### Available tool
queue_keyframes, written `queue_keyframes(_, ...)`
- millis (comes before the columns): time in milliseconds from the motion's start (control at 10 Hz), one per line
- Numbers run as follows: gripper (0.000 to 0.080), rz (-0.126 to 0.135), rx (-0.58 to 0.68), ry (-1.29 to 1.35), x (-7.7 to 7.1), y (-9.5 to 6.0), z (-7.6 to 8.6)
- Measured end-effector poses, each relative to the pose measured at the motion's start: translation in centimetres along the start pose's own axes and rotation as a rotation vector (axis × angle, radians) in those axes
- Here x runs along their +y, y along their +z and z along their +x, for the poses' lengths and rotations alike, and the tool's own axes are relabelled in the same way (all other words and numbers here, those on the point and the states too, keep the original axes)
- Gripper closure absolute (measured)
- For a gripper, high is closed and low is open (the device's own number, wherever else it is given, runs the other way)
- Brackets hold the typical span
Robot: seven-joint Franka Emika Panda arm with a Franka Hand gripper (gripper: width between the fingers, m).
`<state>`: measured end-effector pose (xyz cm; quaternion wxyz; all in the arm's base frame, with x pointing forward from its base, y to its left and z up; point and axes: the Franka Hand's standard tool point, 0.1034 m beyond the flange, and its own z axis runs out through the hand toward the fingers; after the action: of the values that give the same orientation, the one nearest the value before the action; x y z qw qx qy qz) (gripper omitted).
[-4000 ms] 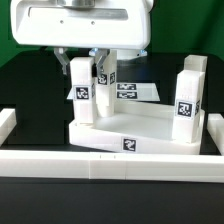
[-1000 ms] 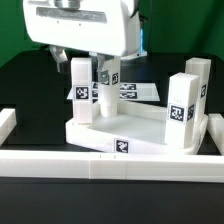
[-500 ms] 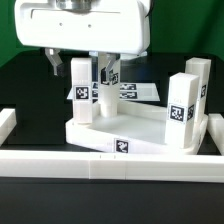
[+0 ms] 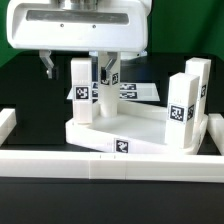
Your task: Assemble desk
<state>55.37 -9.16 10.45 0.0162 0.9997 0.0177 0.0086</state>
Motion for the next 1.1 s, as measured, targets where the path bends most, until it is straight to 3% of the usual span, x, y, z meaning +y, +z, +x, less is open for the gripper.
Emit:
queue_keyframes(200, 0.0416, 0.0, 0.0, 0.003, 0.02, 0.02, -0.01)
queue_keyframes(300, 0.051, 0.0, 0.0, 0.003, 0.01, 0.02, -0.01)
queue_keyframes(600, 0.051, 0.0, -0.001, 0.029, 0.04, 0.03, -0.02)
queue_keyframes(1100, 0.0509, 0.003, -0.001, 0.415, 0.02, 0.08, -0.03)
